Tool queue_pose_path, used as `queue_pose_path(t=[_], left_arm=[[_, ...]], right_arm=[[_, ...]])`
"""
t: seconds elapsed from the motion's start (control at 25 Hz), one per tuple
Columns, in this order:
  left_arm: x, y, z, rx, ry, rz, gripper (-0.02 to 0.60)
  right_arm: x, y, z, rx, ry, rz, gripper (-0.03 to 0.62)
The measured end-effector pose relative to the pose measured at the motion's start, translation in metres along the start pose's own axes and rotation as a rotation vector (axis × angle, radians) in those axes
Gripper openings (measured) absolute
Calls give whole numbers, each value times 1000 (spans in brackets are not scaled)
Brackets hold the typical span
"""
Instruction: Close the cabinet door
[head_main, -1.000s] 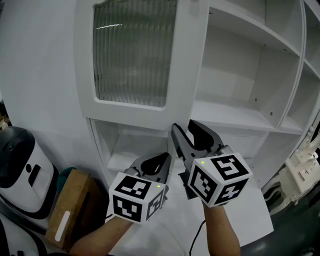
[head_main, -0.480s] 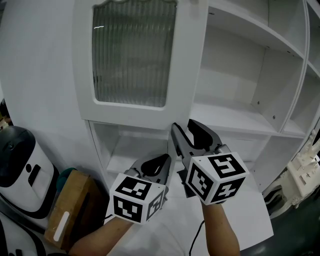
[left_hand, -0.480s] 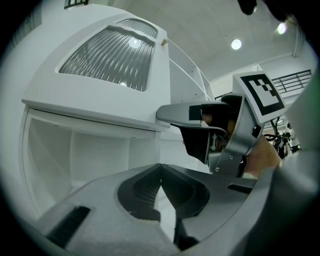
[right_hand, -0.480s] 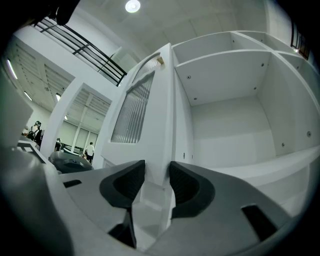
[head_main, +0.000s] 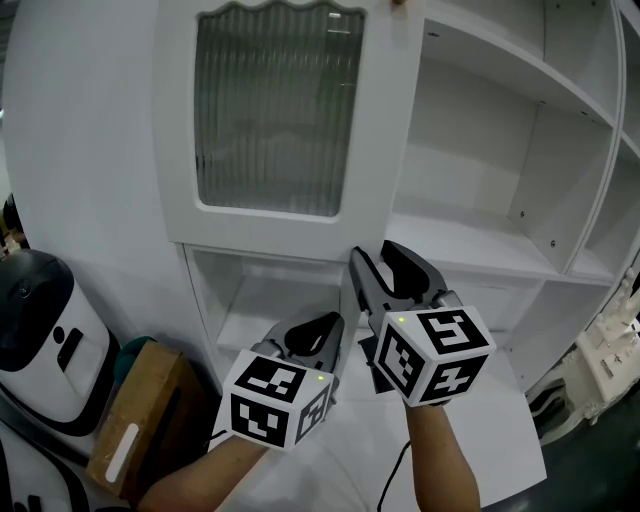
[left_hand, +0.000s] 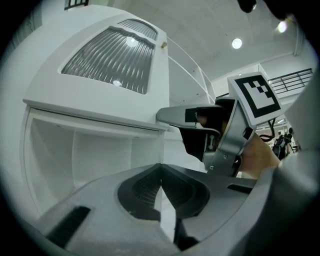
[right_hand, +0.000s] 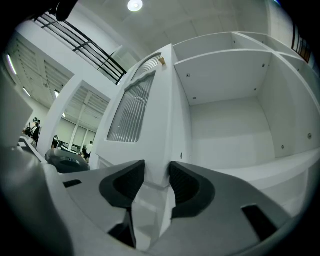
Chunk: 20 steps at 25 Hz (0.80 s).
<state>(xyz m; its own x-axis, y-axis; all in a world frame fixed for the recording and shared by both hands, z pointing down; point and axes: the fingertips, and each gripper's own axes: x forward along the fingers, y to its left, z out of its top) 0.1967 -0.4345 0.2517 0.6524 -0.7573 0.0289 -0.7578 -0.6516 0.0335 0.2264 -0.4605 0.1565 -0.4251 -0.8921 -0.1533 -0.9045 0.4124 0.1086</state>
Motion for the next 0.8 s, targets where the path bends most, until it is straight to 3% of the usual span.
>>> queue_pose_path(t=[0.32,0.8], left_arm=[[-2,-1,2,-7,-6,-2,12],[-18,3,3,-18,2,-38,12]], right_arm=[[-1,1,0,-7,7,-14,166],[-17,0,-2,-57,44,-138,164]])
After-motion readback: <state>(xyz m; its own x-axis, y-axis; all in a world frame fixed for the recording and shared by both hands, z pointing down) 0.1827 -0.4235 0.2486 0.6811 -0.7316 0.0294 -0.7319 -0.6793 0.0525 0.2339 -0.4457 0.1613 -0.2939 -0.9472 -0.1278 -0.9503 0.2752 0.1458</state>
